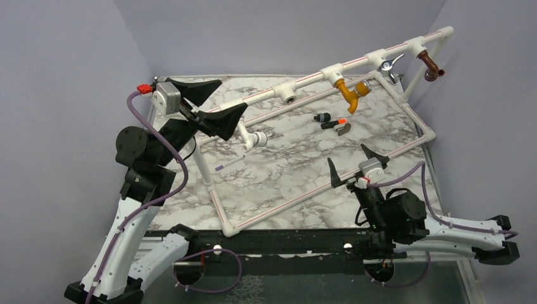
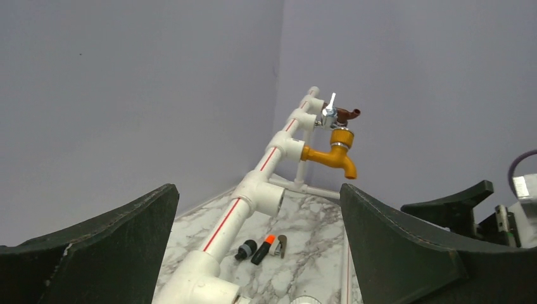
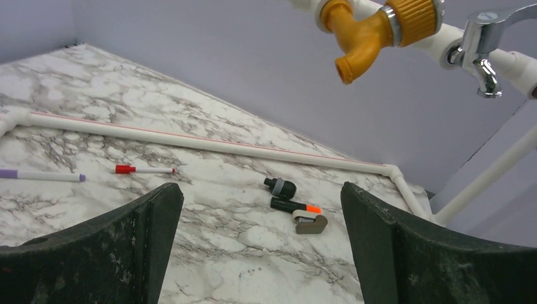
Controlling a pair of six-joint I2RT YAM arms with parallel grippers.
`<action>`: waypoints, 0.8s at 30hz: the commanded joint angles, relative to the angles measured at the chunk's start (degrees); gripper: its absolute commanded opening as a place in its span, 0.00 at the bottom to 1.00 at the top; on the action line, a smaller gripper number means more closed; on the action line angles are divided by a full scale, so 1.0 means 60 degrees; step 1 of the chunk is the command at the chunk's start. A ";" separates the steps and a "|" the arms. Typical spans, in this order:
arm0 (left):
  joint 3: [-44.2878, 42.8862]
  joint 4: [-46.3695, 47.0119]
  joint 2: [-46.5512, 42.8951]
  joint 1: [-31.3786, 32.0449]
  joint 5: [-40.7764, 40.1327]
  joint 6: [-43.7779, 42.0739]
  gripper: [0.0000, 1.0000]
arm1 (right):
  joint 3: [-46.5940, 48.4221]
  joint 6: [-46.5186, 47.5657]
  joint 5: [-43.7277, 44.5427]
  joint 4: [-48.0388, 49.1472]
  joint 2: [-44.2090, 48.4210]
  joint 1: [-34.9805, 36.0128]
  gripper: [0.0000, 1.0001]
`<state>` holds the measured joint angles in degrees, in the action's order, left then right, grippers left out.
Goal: Install the water faucets
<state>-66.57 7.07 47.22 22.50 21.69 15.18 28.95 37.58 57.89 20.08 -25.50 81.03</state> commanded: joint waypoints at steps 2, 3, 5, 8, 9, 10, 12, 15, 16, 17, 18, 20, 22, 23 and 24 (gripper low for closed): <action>0.0475 0.0576 -0.0248 -0.0014 0.1133 0.0627 0.99 | -0.0488 0.0078 0.0287 0.1312 -0.0686 -0.0222 1.00; 0.0542 0.0515 -0.0271 -0.0002 0.1153 0.0653 0.99 | -0.0525 -0.0147 0.0141 0.1279 -0.0841 -0.0447 1.00; 0.0622 0.0356 -0.0320 -0.0015 0.1191 0.0663 0.99 | -0.0547 -0.0896 -0.0477 0.0893 -0.1144 -0.1231 1.00; 0.0671 0.0122 -0.0439 -0.0015 0.1234 0.0601 0.99 | -0.0329 -0.2618 -0.2185 -0.0344 -0.1914 -0.3301 1.00; 0.0678 0.0061 -0.0502 -0.0013 0.1222 0.0573 0.99 | -0.0218 -0.3115 -0.2556 -0.0530 -0.2261 -0.3915 1.00; 0.0692 0.0009 -0.0564 -0.0007 0.1210 0.0544 0.99 | -0.0069 -0.3431 -0.2897 -0.0674 -0.2578 -0.4333 1.00; 0.0708 -0.0103 -0.0688 -0.0005 0.1179 0.0449 0.99 | 0.0115 -0.3713 -0.3362 -0.0578 -0.3243 -0.4976 1.00; 0.0708 -0.0224 -0.0883 -0.0015 0.1086 0.0312 0.99 | -0.0031 -0.4383 -0.4025 0.0176 -0.4014 -0.5875 1.00; 0.0719 -0.0263 -0.0960 -0.0011 0.1033 0.0251 0.99 | -0.0166 -0.4632 -0.4188 0.0462 -0.4251 -0.6229 1.00; 0.0734 -0.0266 -0.1037 -0.0009 0.0928 0.0227 0.99 | -0.0344 -0.4809 -0.4381 0.0757 -0.4524 -0.6576 1.00; 0.0765 -0.0262 -0.1115 -0.0012 0.0757 0.0235 0.99 | -0.0449 -0.4932 -0.4588 0.1016 -0.4664 -0.6917 1.00; 0.0927 -0.0176 -0.1344 -0.0012 0.0285 0.0222 0.99 | -0.0503 -0.5190 -0.4861 0.1237 -0.5133 -0.7600 1.00; 0.1044 -0.0210 -0.1600 -0.0013 -0.0288 0.0170 0.99 | -0.0581 -0.5423 -0.4962 0.1453 -0.5468 -0.8244 1.00; 0.1093 -0.0259 -0.1668 -0.0015 -0.0486 0.0104 0.99 | -0.0667 -0.5459 -0.4994 0.1606 -0.5619 -0.8492 1.00; 0.1095 -0.0340 -0.1725 -0.0002 -0.0608 -0.0005 0.99 | -0.0793 -0.5482 -0.4915 0.1739 -0.5740 -0.8688 1.00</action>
<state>-60.97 5.87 39.00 22.50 24.38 16.97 26.33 9.37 31.83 24.27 -57.58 33.39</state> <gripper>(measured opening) 0.989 0.998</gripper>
